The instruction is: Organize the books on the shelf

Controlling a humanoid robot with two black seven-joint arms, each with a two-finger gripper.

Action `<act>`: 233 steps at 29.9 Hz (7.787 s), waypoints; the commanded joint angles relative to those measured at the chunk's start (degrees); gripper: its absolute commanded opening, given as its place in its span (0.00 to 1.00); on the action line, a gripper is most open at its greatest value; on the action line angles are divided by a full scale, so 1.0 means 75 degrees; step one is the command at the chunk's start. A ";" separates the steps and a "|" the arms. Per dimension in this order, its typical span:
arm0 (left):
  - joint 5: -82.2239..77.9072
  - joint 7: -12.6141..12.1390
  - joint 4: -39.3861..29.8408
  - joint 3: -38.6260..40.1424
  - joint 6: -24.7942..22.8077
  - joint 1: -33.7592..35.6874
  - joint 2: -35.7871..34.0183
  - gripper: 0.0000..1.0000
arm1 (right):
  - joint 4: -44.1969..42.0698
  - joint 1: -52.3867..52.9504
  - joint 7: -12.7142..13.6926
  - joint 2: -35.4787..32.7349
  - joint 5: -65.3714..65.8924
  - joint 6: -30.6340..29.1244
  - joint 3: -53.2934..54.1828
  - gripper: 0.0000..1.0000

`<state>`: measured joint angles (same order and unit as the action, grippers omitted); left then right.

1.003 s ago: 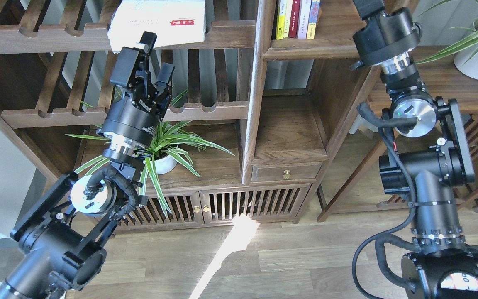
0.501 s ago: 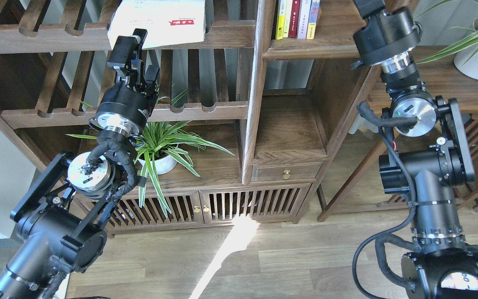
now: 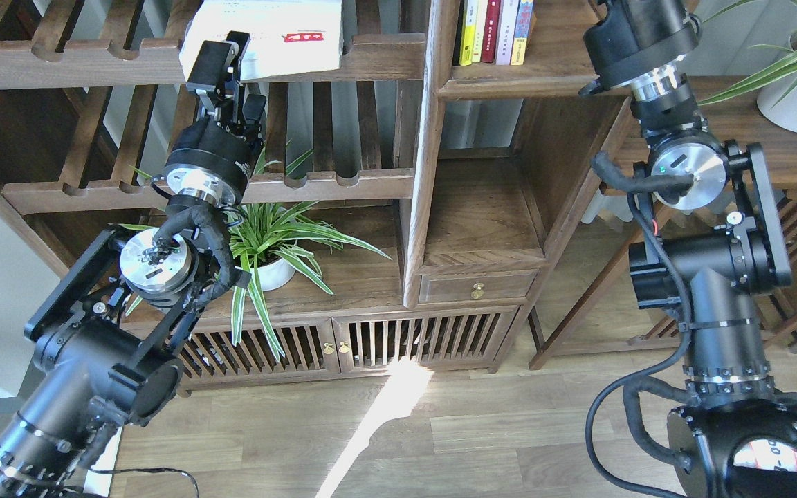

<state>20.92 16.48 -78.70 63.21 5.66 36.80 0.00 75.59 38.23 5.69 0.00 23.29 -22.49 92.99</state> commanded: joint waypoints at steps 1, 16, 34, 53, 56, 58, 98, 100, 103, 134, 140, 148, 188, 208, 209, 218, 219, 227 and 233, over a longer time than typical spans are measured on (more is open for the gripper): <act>0.0000 0.0018 0.0285 -0.0002 -0.0016 0.0249 -0.0001 0.95 | 0.0000 0.0001 0.0002 0.0000 0.0000 -0.0001 0.0000 0.99; 0.0375 -0.0076 0.0977 -0.0084 -0.0075 0.0929 -0.0001 0.94 | 0.0000 0.0001 0.0002 0.0000 0.0000 -0.0001 0.0000 0.99; 0.0399 -0.0064 0.1224 -0.0072 -0.0110 0.1047 -0.0001 0.77 | 0.0000 -0.0023 0.0002 0.0000 0.0000 -0.0001 -0.0059 0.99; 0.0399 -0.0005 0.1247 -0.0037 -0.0426 0.1058 -0.0001 0.30 | 0.0000 -0.0046 0.0002 0.0000 0.0012 -0.0001 -0.0071 0.99; 0.0399 0.0006 0.1235 -0.0037 -0.0473 0.1047 -0.0001 0.23 | 0.0000 -0.0046 0.0014 0.0000 0.0012 -0.0001 -0.0071 0.99; 0.0399 0.0006 0.1235 -0.0037 -0.0485 0.1047 -0.0001 0.20 | 0.0000 -0.0046 0.0014 0.0000 0.0012 -0.0001 -0.0071 0.99; 0.0282 -0.0310 -0.1460 -0.0178 -0.2418 -0.0336 -0.0773 0.04 | -0.0059 -0.0644 -0.0021 0.0000 0.0012 -0.0024 -0.0258 0.99; 0.0281 -0.0322 -0.1530 -0.0178 -0.2629 -0.0418 -0.1007 0.04 | -0.0071 -0.0644 -0.0021 0.0000 0.0012 -0.0013 -0.0293 0.99; 0.0282 -0.0322 -0.1706 -0.0236 -0.2945 -0.0698 -0.1359 0.03 | -0.0071 -0.0644 -0.0021 0.0000 0.0012 -0.0012 -0.0340 0.99; 0.0258 -0.1340 -0.2023 -0.0365 -0.4488 -0.2832 -0.4007 0.02 | -0.0247 -0.0924 -0.0056 0.0000 -0.0175 -0.0094 -0.0879 0.99; 0.0258 -0.1400 -0.2034 -0.0365 -0.4488 -0.2973 -0.4629 0.00 | -0.0247 -0.1147 -0.0044 0.0000 -0.0246 -0.0223 -0.0903 0.99; 0.0013 -0.1400 -0.2058 -0.0318 -0.4488 -0.2996 -0.4817 0.00 | -0.0247 -0.1382 -0.0033 0.0000 -0.0304 -0.0247 -0.0915 0.99; -0.1324 -0.2349 -0.2421 -0.0576 -0.4488 -0.1215 -0.3950 0.00 | -0.0305 -0.1652 -0.0080 0.0000 -0.2050 -0.0375 -0.1863 0.99; -0.1242 -0.2431 -0.2620 -0.0717 -0.4488 -0.0547 -0.4231 0.00 | -0.0282 -0.1581 -0.0196 0.0000 -0.2789 -0.0716 -0.2051 0.99; -0.1242 -0.2431 -0.2620 -0.0717 -0.4488 -0.0535 -0.4220 0.00 | -0.0293 -0.1581 -0.0232 0.0000 -0.2789 -0.0716 -0.2063 0.99; -0.1101 -0.2443 -0.2608 -0.1080 -0.4488 -0.0418 -0.4219 0.00 | -0.0282 -0.1511 -0.0384 0.0000 -0.2883 -0.0716 -0.2063 0.99; -0.1113 -0.2443 -0.2585 -0.1126 -0.4488 -0.0372 -0.4219 0.00 | -0.0282 -0.1465 -0.0384 0.0000 -0.2894 -0.0704 -0.2063 0.99; -0.1090 -0.2443 -0.2468 -0.1467 -0.4488 0.0074 -0.4137 0.00 | -0.0282 -0.1066 -0.0396 0.0000 -0.2999 -0.0610 -0.2203 0.98; -0.0727 -0.2455 -0.2292 -0.1537 -0.4488 0.0273 -0.4207 0.00 | -0.0282 -0.1066 -0.0396 0.0000 -0.3000 -0.0622 -0.2297 0.98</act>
<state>13.56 -1.85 -96.35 52.12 -28.00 37.96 -31.08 73.49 30.30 2.73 0.00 0.80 -27.08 76.29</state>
